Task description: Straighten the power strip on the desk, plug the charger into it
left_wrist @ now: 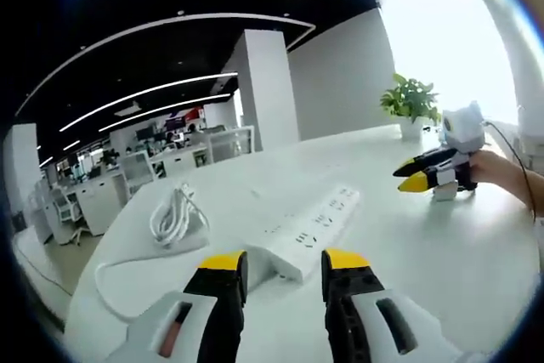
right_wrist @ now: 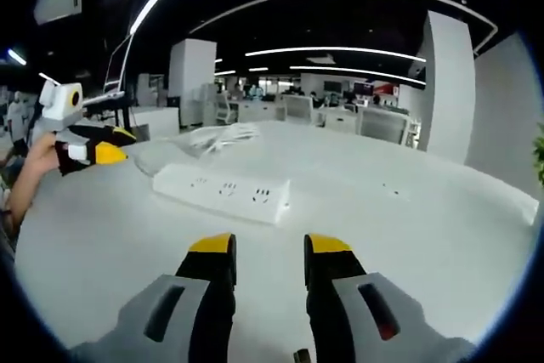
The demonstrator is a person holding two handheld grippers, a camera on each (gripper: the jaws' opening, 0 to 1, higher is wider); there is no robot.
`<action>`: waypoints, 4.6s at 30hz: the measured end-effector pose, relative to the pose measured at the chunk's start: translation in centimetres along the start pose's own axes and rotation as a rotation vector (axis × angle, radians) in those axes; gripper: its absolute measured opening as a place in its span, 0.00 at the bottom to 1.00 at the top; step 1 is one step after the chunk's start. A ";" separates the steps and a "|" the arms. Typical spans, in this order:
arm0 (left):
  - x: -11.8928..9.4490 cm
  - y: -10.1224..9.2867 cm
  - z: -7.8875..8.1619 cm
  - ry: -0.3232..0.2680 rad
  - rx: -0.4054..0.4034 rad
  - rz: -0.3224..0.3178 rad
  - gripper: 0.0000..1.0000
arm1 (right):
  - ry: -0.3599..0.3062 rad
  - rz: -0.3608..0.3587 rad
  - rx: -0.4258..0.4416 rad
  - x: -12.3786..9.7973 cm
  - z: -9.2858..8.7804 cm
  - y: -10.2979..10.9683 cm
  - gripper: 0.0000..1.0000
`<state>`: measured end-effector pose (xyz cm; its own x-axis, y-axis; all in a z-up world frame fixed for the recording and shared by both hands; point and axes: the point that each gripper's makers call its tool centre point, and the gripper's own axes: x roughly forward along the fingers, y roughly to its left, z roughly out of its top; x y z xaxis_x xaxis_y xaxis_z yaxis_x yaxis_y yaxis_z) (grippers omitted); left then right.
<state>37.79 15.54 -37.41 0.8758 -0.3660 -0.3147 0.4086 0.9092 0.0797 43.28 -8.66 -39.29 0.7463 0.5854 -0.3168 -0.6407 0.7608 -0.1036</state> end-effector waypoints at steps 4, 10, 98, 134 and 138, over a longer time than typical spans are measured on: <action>0.6 -0.1 -0.2 0.005 -0.001 -0.025 0.35 | 0.011 0.001 -0.027 0.6 0.0 -0.1 0.29; 1.6 0.1 -0.7 0.029 -0.003 -0.042 0.35 | 0.015 0.023 -0.025 1.5 0.3 -0.1 0.29; 5.2 -1.3 -3.7 0.027 -0.058 -0.123 0.27 | 0.105 0.109 -0.169 7.5 -0.6 1.5 0.24; 3.7 -0.8 -4.4 0.050 0.003 -0.135 0.23 | 0.127 0.069 -0.160 6.1 -0.8 3.1 0.20; 3.6 -0.7 -4.4 0.053 0.000 -0.139 0.24 | 0.128 0.074 -0.155 5.7 -0.9 3.3 0.20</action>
<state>39.53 14.42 -42.81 0.7961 -0.4774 -0.3719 0.5251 0.8505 0.0321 45.28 -3.03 -42.27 0.6737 0.5898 -0.4453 -0.7202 0.6592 -0.2163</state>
